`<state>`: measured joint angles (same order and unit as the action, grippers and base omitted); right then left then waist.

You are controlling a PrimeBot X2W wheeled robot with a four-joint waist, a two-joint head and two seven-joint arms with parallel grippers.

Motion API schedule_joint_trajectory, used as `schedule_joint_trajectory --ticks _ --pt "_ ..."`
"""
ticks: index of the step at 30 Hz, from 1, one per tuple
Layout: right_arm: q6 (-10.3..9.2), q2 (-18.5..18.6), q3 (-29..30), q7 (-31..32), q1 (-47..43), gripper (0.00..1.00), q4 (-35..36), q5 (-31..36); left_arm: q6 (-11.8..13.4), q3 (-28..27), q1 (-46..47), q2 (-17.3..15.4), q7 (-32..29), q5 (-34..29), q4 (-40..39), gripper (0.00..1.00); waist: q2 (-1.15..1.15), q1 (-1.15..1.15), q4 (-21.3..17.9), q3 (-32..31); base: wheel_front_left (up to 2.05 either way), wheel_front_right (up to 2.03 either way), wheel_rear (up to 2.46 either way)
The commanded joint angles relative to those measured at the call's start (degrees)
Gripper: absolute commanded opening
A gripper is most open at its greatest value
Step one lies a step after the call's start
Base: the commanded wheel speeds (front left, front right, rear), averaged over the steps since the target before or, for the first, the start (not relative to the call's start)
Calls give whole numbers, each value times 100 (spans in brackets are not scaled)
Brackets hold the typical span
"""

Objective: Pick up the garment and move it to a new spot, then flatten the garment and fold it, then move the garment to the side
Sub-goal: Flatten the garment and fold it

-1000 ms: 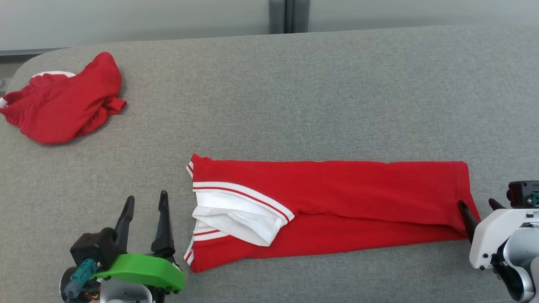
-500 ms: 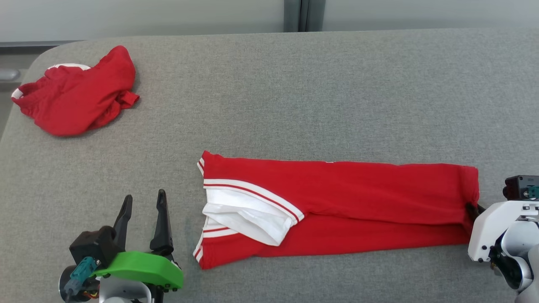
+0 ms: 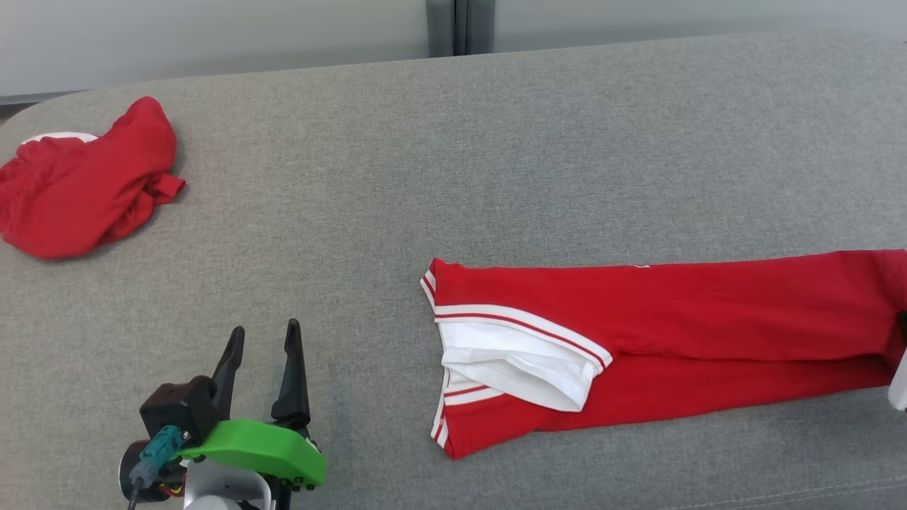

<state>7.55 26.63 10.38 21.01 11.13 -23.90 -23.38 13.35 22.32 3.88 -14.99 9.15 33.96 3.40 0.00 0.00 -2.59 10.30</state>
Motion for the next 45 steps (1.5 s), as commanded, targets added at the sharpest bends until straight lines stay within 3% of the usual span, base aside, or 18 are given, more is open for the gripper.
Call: schedule_joint_trajectory --ticks 1,10,18,23,31,43,44,45 --pt "-12 -57 4 -45 -19 0 81 -76 -18 8 107 20 -1 -47 20 100 0 0 -49 15 0 0 0" --pt "-11 -391 -540 61 -270 0 1101 -258 -74 123 153 49 -28 -37 172 100 0 0 -38 -203 0 0 0" --pt "-9 -1011 -1414 366 -566 0 2440 -648 -108 215 37 82 -25 25 246 100 0 0 220 -534 0 0 0" --pt "-9 -1422 -2035 373 -592 0 2776 -875 -114 262 -10 106 -20 52 278 100 0 0 419 -650 0 0 0" --pt "-8 -1950 -2803 119 -403 0 2275 -1160 -98 292 6 120 -19 62 264 100 0 0 715 -653 0 0 0" --pt "-7 -2158 -3304 -316 294 0 1045 -1210 -119 290 203 149 69 95 321 100 0 0 900 -409 0 0 0" --pt "-7 -2163 -3324 -327 336 26 959 -1222 -116 289 210 154 73 98 326 100 0 0 901 -400 0 0 0" --pt "-7 -2170 -3370 -321 377 38 862 -1221 -111 288 215 158 72 99 336 100 0 0 901 -390 0 0 0"
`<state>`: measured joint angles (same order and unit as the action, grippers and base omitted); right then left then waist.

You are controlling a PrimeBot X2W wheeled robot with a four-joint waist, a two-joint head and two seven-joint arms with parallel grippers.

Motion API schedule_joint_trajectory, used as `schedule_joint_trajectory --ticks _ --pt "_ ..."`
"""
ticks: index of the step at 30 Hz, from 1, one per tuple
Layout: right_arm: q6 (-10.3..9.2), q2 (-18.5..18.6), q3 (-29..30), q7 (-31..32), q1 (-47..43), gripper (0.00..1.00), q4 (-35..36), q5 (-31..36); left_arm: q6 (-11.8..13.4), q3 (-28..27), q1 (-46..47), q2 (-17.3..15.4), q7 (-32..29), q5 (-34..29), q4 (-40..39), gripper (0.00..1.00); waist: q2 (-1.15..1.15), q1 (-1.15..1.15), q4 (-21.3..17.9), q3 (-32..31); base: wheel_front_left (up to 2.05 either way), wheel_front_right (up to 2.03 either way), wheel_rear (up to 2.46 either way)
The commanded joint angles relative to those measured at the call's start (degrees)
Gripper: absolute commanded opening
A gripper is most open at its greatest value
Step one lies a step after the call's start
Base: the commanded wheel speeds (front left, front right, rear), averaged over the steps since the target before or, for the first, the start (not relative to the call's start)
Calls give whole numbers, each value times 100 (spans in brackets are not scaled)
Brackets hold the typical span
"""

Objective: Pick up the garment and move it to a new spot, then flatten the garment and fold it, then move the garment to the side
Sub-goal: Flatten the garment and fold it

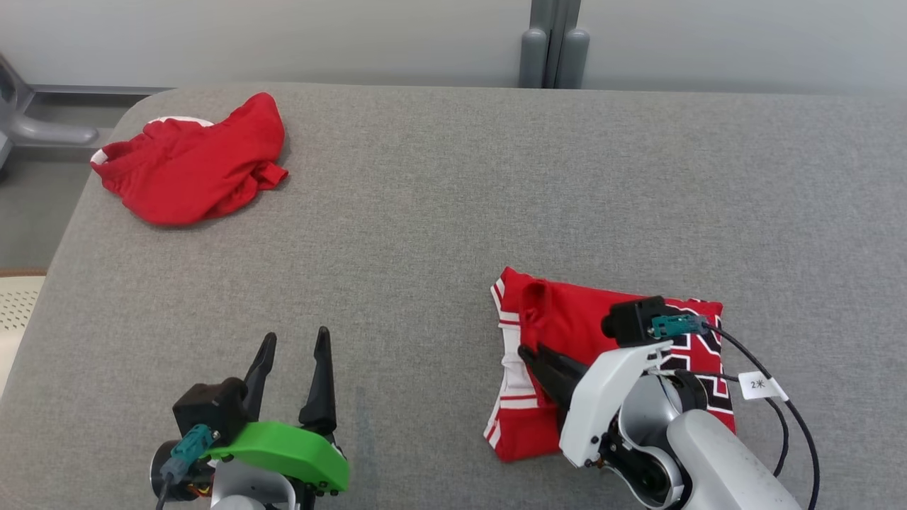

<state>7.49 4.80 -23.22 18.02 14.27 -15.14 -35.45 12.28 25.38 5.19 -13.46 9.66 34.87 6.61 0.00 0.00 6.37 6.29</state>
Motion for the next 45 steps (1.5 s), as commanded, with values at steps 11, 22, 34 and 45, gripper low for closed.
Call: schedule_joint_trajectory --ticks 11,22,34,45 --pt "-1 67 -20 -502 273 100 -47 -84 -83 48 246 39 22 24 73 100 0 0 -141 10 0 0 0" --pt "-1 442 1068 -1380 103 100 361 996 -174 180 614 150 104 -78 330 100 0 0 -442 -120 0 0 0" --pt "-1 190 2041 -2224 -645 100 642 2075 -251 134 441 422 472 -112 947 100 0 0 -657 -502 0 0 0" --pt "-1 -155 2316 -2513 -1240 100 786 2495 -68 -151 132 405 555 -462 929 100 0 0 -708 -687 0 0 0"
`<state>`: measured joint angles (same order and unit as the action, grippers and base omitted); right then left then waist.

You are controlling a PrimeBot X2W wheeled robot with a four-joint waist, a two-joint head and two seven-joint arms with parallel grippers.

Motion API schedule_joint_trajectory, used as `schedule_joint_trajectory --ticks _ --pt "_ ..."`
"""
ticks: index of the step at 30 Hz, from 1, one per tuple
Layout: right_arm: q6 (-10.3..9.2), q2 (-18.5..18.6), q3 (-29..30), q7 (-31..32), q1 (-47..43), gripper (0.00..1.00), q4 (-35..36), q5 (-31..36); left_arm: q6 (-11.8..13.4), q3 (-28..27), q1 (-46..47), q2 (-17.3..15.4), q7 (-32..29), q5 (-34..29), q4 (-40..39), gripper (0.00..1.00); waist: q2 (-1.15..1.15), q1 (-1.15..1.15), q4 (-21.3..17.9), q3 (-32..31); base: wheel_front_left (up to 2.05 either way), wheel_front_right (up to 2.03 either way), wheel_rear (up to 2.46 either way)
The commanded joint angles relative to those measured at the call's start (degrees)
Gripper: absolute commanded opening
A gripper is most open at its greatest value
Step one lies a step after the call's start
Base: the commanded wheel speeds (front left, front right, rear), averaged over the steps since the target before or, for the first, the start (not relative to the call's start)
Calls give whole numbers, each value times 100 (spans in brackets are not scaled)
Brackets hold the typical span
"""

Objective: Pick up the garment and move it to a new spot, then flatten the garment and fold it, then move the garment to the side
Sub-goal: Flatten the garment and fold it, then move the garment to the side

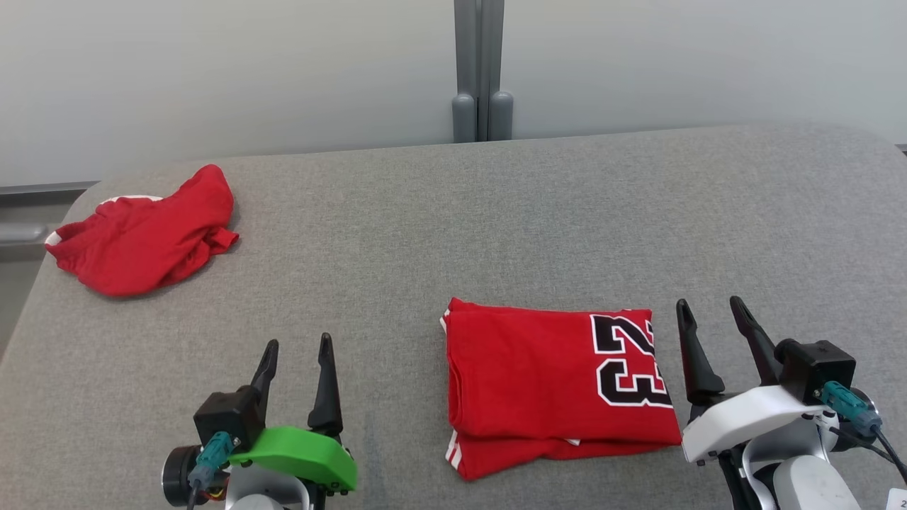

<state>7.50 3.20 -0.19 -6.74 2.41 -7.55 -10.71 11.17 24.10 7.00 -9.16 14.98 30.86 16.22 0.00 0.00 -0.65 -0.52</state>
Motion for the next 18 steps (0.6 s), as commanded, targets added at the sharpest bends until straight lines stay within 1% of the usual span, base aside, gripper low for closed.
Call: schedule_joint_trajectory --ticks 1,4,9,18 --pt "-2 -2 25 -39 -79 100 40 52 57 -57 -69 -26 22 -103 -57 100 0 0 -4 -11 0 0 0" --pt "-2 -24 54 -39 -116 100 40 124 37 -138 -104 -5 22 -174 -121 100 0 0 10 -19 0 0 0" --pt "-2 -26 3 -50 -135 100 -2 -37 -14 -228 -151 30 24 -243 -173 100 0 0 36 -20 0 0 0" --pt "-2 -27 -31 -27 -33 100 -85 -50 -66 -289 -166 58 24 -347 -135 100 0 0 47 -4 0 0 0"
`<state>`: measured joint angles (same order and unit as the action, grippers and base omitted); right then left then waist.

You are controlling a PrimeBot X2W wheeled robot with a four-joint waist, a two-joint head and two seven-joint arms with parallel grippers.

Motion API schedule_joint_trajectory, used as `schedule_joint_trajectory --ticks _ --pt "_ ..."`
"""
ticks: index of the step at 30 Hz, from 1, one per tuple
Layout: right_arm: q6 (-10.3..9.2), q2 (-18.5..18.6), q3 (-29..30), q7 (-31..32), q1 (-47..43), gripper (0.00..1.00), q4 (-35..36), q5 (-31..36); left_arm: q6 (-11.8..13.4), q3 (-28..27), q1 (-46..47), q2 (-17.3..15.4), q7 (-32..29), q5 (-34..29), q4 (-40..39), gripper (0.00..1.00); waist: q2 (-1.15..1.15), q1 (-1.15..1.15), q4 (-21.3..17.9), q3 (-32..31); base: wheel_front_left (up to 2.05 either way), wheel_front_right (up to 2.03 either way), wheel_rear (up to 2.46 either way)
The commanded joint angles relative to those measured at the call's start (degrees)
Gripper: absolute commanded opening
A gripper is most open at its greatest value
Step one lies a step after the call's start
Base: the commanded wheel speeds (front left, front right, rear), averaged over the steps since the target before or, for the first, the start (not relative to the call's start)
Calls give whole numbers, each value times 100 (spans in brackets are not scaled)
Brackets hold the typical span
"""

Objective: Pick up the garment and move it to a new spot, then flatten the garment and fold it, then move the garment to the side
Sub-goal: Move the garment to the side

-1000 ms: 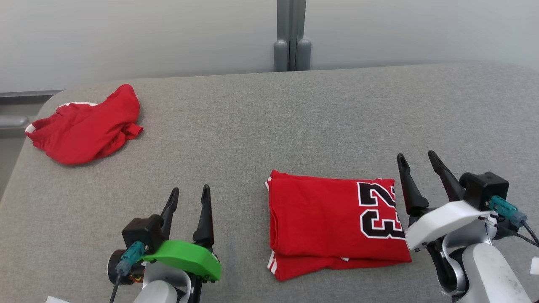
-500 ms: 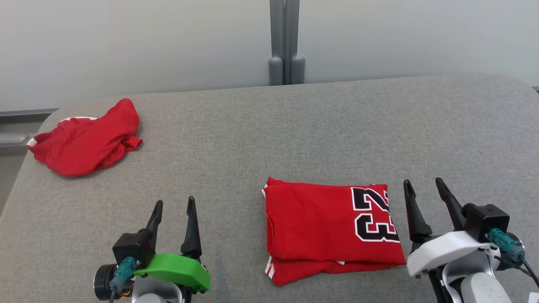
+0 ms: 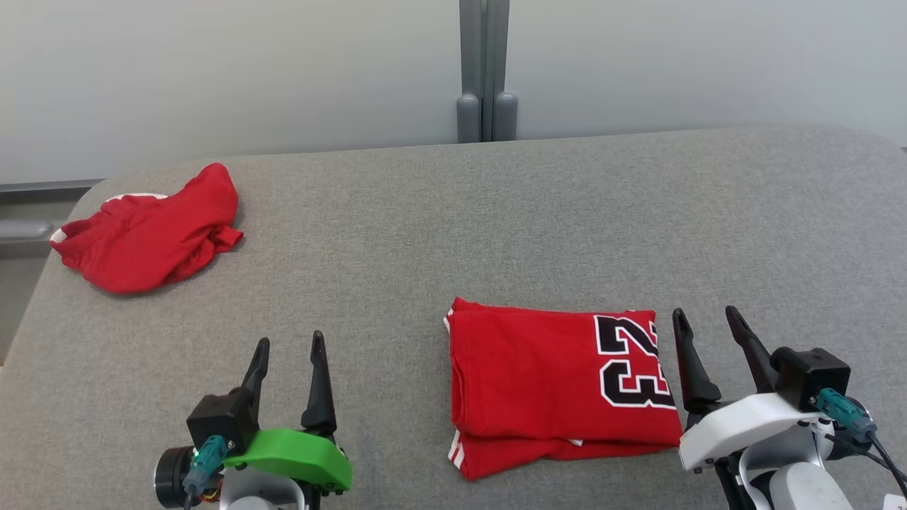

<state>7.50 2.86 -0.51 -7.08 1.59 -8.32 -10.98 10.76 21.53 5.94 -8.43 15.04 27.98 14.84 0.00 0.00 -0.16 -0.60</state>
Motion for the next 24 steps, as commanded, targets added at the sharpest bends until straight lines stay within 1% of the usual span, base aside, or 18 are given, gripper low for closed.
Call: schedule_joint_trajectory --ticks 1,7,9,15,20,24 --pt "-2 7 -1 8 60 100 -13 -15 -31 -34 -60 -12 19 -60 5 100 0 0 -5 6 0 0 0" --pt "-2 7 45 129 107 100 -69 64 -45 -59 -54 -3 19 -76 16 100 0 0 -22 34 0 0 0" --pt "-2 7 95 390 111 100 -188 17 -53 -61 -42 -2 19 -84 25 100 0 0 -25 57 0 0 0" --pt "-2 28 300 1266 370 100 -547 199 -73 -42 98 -6 19 -96 6 100 0 0 69 262 0 0 0" --pt "-2 228 177 2022 663 100 -875 -3 -26 -141 193 -83 19 -85 -53 100 0 0 240 510 0 0 0" --pt "-2 404 -15 2404 865 100 -1149 -276 -5 -217 211 -115 19 -78 -99 100 0 0 387 692 0 0 0"
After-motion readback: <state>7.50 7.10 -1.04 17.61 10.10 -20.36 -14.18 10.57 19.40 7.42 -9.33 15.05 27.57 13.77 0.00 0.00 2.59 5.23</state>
